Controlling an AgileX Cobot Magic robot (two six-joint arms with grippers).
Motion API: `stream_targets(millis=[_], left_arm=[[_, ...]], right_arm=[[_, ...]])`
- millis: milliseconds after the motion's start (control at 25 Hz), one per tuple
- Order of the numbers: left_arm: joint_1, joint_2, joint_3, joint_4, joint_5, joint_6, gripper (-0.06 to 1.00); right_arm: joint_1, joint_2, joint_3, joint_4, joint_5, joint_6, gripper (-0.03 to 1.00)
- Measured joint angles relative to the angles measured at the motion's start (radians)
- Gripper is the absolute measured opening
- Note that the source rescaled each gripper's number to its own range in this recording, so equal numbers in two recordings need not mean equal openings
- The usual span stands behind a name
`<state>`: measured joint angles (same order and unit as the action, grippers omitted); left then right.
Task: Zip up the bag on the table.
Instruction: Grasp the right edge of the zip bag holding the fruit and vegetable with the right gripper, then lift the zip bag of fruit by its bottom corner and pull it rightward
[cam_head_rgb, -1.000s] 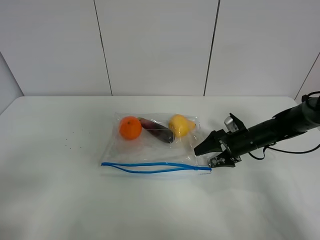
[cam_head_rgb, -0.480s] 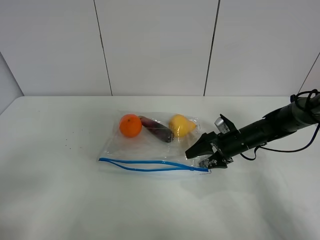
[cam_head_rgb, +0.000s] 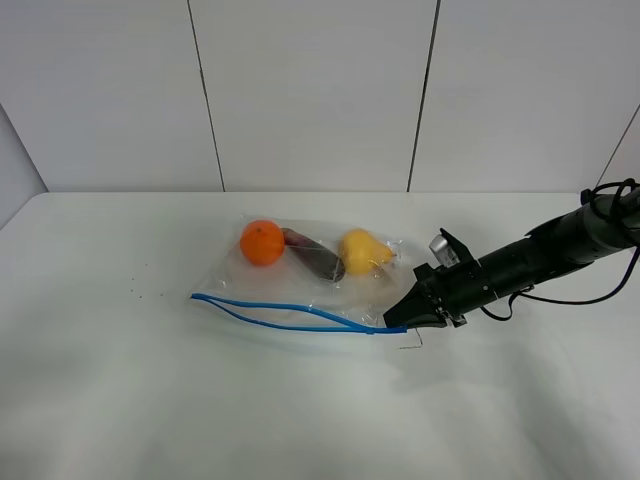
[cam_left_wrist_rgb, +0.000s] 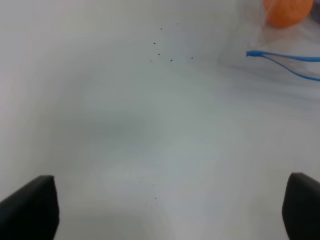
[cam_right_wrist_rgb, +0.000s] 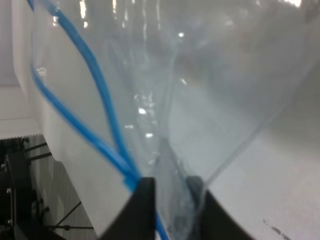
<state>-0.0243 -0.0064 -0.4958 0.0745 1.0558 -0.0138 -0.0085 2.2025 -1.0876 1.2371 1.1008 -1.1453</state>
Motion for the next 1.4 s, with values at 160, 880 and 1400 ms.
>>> stream_targets(millis=[160,880,1400], left_arm=[[0.0,0.0,0.0,0.0,0.0,0.0,1.0],[0.0,0.0,0.0,0.0,0.0,0.0,1.0],[0.0,0.0,0.0,0.0,0.0,0.0,1.0]], right_arm=[[0.0,0.0,0.0,-0.005,0.004,0.0,0.0],[0.0,-0.04,-0.001,0.009,0.098,0.079,0.0],[0.0,-0.119,-0.154,-0.028,0.11,0.239,0.0]])
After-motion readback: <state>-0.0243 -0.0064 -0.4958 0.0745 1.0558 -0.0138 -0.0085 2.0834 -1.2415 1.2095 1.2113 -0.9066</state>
